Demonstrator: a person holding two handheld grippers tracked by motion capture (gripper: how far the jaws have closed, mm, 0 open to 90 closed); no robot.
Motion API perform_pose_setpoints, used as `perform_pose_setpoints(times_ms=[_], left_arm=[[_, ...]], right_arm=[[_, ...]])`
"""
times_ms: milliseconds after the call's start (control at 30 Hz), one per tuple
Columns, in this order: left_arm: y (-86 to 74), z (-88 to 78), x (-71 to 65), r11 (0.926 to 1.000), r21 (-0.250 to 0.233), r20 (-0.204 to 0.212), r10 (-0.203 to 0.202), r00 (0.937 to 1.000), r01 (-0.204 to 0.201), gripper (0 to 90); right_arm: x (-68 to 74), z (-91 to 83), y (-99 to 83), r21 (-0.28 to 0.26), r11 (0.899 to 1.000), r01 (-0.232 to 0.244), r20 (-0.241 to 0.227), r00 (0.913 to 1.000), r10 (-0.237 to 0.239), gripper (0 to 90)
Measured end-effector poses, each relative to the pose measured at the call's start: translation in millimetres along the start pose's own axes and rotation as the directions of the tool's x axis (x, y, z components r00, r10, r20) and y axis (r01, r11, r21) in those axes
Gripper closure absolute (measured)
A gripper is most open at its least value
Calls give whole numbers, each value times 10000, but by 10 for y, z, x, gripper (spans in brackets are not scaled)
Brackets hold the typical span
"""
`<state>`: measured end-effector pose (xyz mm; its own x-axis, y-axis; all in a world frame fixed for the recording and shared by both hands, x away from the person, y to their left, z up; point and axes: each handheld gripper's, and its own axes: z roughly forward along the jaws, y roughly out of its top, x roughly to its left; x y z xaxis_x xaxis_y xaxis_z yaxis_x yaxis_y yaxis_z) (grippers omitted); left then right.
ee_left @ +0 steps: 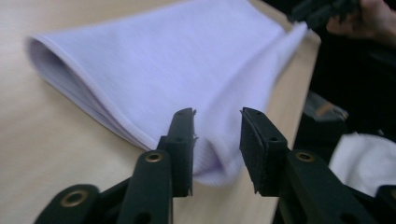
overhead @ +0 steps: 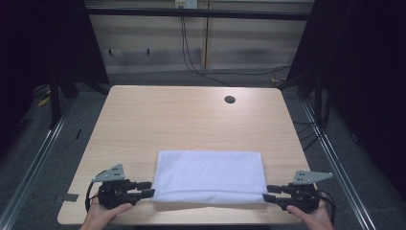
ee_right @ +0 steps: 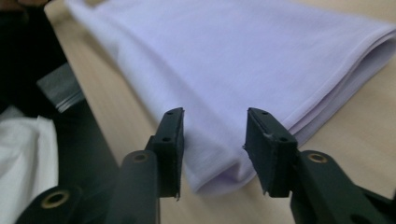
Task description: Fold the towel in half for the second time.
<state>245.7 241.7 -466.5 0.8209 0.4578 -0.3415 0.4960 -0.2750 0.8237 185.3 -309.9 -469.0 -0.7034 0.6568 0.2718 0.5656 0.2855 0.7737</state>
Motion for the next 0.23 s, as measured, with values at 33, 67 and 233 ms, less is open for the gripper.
perform_pose_setpoints(times_ms=[33,67,233], left_arm=[[9,-23,51,9996,-254,-215,-164,9996,159,570],[16,-39,108,9988,-414,-496,-281,9984,260,559],[17,-87,336,9973,-482,-2030,-643,9771,556,503]], right_arm=[[-11,-20,11,-373,9993,-83,132,9999,88,533],[-26,-41,21,-659,9978,-108,369,9992,133,519],[-156,-102,39,-1641,9856,-417,1409,9879,653,455]])
